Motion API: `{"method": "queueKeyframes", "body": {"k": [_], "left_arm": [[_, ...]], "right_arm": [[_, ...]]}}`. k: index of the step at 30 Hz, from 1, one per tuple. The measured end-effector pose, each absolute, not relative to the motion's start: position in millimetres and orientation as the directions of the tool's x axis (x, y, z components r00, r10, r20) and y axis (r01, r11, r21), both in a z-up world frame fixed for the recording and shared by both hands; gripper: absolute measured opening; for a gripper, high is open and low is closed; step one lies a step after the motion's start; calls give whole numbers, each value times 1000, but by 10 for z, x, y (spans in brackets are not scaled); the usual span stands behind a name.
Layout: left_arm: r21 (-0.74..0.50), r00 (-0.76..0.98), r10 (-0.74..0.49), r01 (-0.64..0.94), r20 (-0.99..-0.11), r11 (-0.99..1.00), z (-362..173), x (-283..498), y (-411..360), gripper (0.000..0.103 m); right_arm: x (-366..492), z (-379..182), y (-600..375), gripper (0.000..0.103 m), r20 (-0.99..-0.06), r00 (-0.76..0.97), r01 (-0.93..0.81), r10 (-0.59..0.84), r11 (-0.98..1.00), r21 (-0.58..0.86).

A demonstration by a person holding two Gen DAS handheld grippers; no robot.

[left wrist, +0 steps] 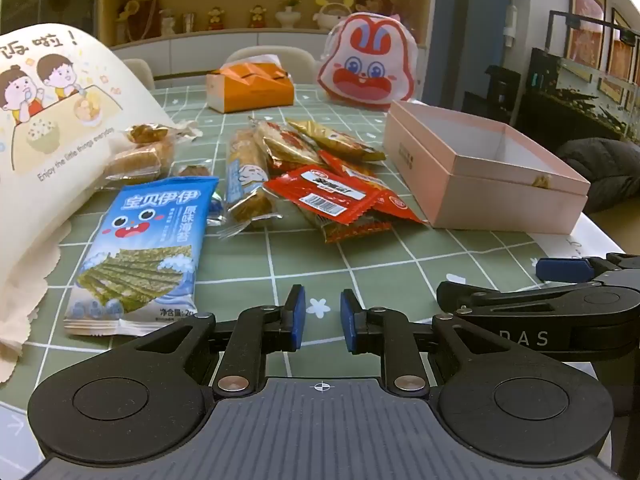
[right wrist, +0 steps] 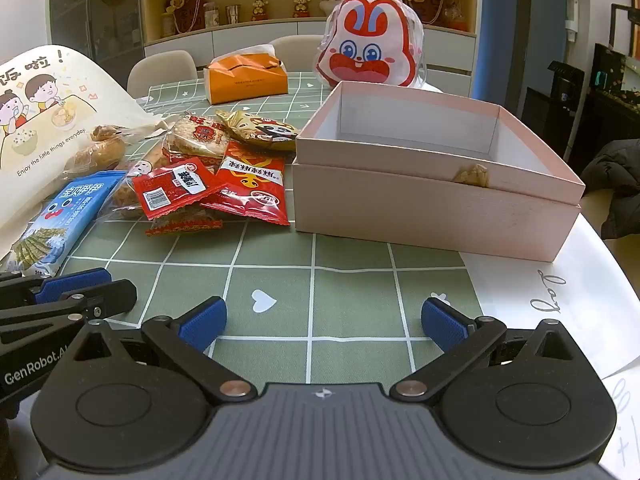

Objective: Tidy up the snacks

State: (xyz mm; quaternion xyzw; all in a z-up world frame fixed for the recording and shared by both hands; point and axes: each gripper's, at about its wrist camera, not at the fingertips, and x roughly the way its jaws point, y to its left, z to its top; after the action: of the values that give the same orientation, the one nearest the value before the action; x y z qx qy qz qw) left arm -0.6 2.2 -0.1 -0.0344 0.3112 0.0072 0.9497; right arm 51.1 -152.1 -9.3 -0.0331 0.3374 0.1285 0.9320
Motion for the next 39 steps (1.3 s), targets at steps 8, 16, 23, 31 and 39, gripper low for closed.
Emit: {"method": "queueKeyframes", "body": {"k": [8,16,23,31,39], "left_arm": [[-57,806,-6,-35,-592,998,-1,-7,20,23],[-57,806,-6,-34,-592,998,1,-8,14,23],[-54,806,-5,-34,-592,998,2,-9,7,23],[-60,806,-9,-33,-592,998,-3,-8,-7,23],[-64,806,-12,-32,-591,997,-7,-10,5,23]], "right_arm": [[511,-94,-1522,103,-637,739,-262,217,965,25],[512,-93,-1523,103,-637,739,-262,218,965,26],[511,-94,-1523,103,-637,739,-262,218,965,26],[510,-95,-1524,103,-637,739,-262,218,965,26],[509,-97,-1525,103,-637,739,-262,218,965,26]]}}
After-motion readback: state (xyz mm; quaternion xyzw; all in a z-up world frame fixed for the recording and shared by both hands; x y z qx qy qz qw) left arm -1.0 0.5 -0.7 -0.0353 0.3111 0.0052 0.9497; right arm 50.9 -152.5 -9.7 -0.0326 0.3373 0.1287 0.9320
